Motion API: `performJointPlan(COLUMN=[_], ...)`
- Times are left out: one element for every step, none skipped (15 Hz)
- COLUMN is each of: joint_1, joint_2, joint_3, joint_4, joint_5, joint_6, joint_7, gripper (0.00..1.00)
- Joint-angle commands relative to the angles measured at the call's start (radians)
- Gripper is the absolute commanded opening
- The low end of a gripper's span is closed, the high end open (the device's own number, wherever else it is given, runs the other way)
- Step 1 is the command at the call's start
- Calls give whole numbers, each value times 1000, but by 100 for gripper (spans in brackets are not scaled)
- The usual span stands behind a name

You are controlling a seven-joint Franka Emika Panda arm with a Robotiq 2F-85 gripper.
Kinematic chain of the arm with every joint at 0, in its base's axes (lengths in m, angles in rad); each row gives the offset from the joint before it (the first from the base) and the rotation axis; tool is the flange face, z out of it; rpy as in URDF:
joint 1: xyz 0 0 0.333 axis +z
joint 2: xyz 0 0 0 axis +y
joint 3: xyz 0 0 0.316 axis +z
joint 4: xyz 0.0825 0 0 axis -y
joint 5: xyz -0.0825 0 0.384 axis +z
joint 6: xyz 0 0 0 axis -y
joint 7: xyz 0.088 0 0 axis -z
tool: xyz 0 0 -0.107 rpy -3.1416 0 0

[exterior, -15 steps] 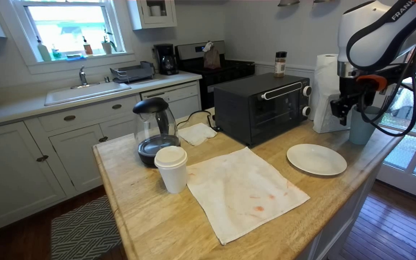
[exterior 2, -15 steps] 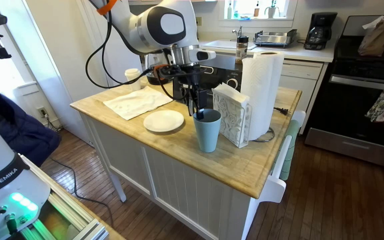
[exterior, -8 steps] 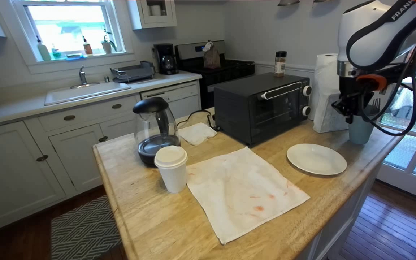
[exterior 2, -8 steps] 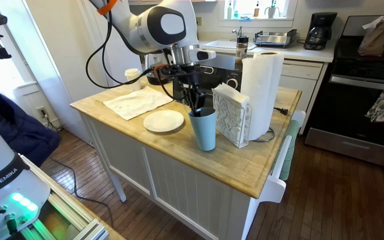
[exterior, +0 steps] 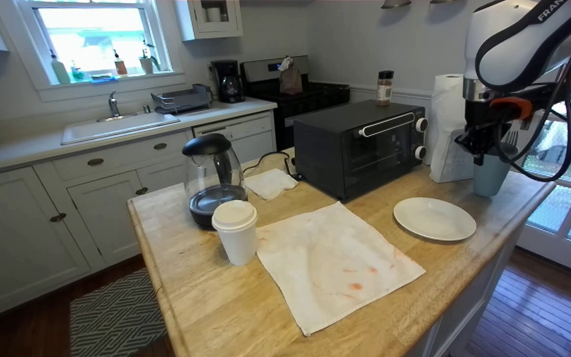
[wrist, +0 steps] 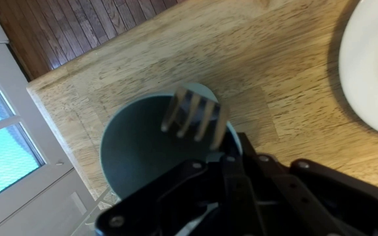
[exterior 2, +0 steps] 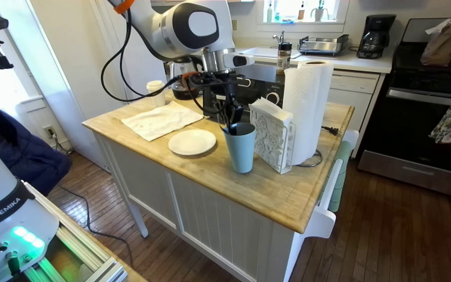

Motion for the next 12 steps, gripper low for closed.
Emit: performJointPlan(joint_1=[6, 9, 14, 19, 23, 29, 36, 44, 52, 61, 68, 77], joint_2=[-63, -78, -97, -116, -134, -151, -162, -175, -184, -198, -210, -219], joint_3=[9, 13, 17, 25, 34, 45, 58, 68, 79, 89, 100, 110], joint_4=[-21, -25, -31, -40, -45, -53, -56, -57, -62, -68, -74, -85], joint_5=[35, 38, 35, 40, 49, 62, 79, 81, 86, 85, 93, 90], joint_6=[-11, -19, -27, -32, -46, -62, -88, -120, -141, -163, -182, -182], joint_7=[-54, -59, -55, -59, -66, -75, -86, -80, -73, -57, -62, -51], gripper=[1, 1, 1, 1, 1, 1, 1, 1, 1, 1, 1, 1])
